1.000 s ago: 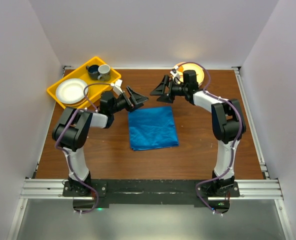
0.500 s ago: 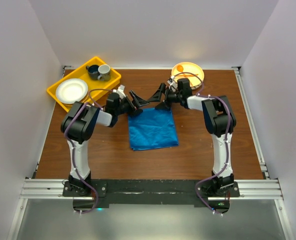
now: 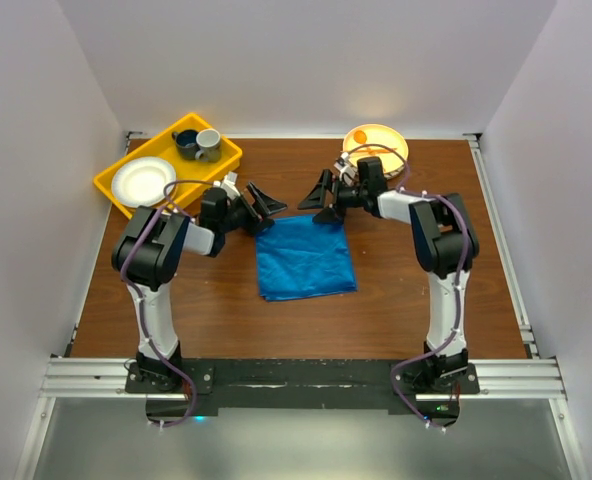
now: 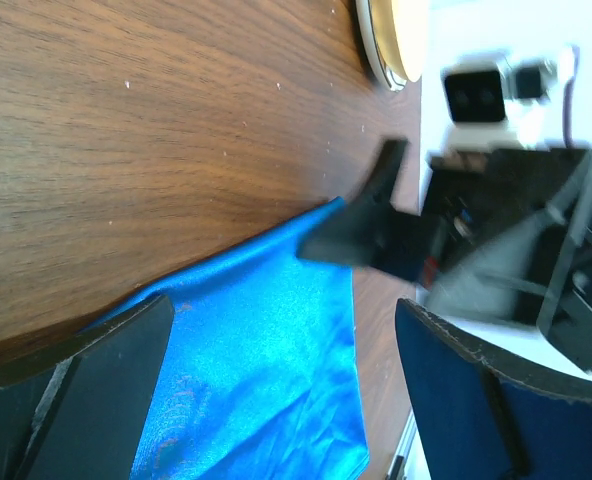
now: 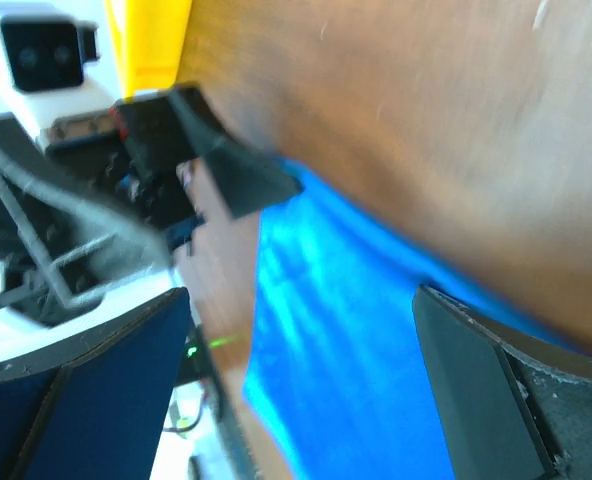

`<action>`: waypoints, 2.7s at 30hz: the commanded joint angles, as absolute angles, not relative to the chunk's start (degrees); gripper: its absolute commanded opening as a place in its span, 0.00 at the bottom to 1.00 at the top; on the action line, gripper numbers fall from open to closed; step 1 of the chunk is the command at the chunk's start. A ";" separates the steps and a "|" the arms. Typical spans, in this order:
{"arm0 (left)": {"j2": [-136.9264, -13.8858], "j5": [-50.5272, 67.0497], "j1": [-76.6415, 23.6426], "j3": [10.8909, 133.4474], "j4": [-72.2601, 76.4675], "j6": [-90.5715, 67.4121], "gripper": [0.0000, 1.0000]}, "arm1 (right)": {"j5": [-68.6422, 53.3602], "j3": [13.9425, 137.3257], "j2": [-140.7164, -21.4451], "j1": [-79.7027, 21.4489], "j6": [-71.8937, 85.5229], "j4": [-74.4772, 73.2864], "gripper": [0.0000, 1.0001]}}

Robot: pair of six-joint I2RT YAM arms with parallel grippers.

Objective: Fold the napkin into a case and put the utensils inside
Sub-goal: Smooth out the square-folded napkin at the center of the board.

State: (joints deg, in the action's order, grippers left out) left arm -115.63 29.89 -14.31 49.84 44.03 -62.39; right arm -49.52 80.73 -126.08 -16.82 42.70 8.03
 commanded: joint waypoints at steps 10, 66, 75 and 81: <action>-116.63 26.98 -13.36 48.51 38.15 -57.83 1.00 | -54.14 61.53 -107.14 -18.11 38.67 0.79 0.98; -116.28 27.16 -13.01 47.64 36.04 -55.63 1.00 | -66.27 51.51 -106.69 -20.92 28.82 -5.98 0.98; -116.19 27.33 -12.48 47.29 35.42 -54.93 1.00 | -67.94 50.19 -111.97 -18.81 24.80 -6.85 0.98; -116.10 27.33 -12.22 47.37 35.07 -54.93 1.00 | -69.34 50.27 -113.03 -16.53 19.17 -14.57 0.98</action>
